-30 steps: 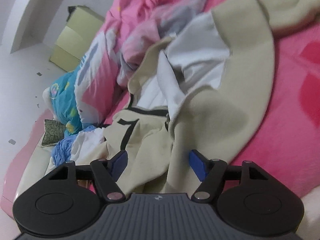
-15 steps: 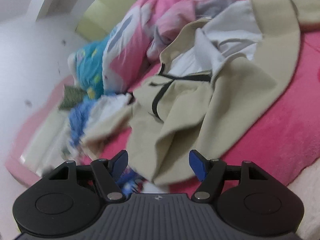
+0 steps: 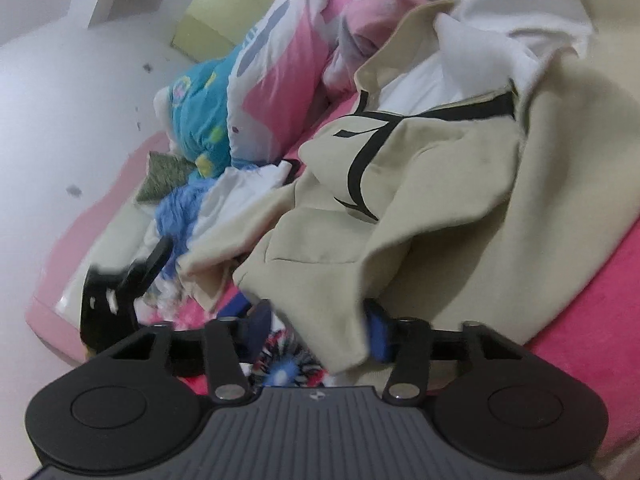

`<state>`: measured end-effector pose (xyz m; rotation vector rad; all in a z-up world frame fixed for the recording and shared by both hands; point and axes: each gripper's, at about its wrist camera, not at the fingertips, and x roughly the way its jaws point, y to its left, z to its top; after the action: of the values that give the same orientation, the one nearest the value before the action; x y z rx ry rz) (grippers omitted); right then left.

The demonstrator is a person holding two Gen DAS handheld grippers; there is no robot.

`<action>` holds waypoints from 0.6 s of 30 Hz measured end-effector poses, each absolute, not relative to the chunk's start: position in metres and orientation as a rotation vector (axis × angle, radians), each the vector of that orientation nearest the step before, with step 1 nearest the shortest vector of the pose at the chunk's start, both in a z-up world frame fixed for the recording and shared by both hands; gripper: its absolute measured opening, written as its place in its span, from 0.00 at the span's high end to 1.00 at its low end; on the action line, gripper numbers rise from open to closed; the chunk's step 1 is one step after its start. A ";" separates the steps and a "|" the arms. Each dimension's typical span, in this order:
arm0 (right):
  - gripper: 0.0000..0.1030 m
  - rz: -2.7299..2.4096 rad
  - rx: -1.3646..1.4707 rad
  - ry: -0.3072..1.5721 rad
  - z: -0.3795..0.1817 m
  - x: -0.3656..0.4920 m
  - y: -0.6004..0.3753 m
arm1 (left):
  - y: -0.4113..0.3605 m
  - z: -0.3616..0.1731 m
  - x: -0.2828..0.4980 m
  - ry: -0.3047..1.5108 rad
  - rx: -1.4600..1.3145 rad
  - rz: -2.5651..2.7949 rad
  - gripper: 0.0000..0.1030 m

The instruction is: Fold clothes

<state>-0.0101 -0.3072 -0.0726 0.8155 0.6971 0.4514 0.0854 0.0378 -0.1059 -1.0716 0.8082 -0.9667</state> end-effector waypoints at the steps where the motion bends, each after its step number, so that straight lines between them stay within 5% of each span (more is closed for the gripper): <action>1: 0.71 0.472 0.891 0.693 -0.076 -0.009 -0.312 | 0.037 -0.110 0.083 0.821 -1.067 -0.955 0.30; 5: 0.87 0.607 1.179 0.571 -0.081 -0.008 -0.335 | 0.031 -0.125 0.076 0.845 -1.063 -0.936 0.30; 11: 0.87 0.610 1.270 0.535 -0.079 -0.002 -0.345 | 0.018 -0.125 0.072 0.808 -1.027 -0.918 0.35; 18: 0.87 0.561 1.195 0.631 -0.090 -0.012 -0.326 | 0.033 -0.118 0.057 0.869 -0.948 -0.853 0.84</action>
<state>-0.0124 -0.3256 -0.0904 1.1951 0.6311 0.5610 0.0566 0.0332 -0.1181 -0.9481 0.8687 -0.8533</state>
